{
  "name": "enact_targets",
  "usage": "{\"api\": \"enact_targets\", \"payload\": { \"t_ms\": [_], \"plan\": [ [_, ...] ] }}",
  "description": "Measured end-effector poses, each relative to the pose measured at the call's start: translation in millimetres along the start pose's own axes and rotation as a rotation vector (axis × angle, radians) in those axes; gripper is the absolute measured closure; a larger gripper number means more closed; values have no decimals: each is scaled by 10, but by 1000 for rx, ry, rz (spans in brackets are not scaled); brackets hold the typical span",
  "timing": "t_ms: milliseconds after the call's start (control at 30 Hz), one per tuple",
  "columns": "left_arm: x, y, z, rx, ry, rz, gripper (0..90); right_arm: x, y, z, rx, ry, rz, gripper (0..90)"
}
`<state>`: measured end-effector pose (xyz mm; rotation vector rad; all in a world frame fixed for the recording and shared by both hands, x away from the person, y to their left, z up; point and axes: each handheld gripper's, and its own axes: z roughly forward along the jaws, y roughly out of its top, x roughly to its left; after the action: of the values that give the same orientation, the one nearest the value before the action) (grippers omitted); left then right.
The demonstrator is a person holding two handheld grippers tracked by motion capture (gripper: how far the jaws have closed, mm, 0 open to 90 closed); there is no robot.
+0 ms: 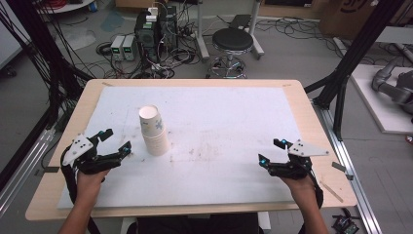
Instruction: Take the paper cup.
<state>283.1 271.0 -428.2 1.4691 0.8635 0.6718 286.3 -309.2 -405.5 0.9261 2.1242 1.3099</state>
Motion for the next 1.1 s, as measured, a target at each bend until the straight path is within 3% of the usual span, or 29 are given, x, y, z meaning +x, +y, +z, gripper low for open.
{"api": "enact_targets", "payload": {
  "t_ms": [633,867,1000,1100],
  "plan": [
    [-59,48,76,0,-37,-1,150,1,-19,-70,-11,-1,21,189],
    [-83,100,112,11,-91,-38,150,34,0,-63,-8,-13,11,189],
    [-79,229,168,12,-120,-61,150,35,-5,-49,0,-4,9,189],
    [-82,286,192,22,-135,-52,149,35,-6,-45,5,-1,11,189]
  ]
}}
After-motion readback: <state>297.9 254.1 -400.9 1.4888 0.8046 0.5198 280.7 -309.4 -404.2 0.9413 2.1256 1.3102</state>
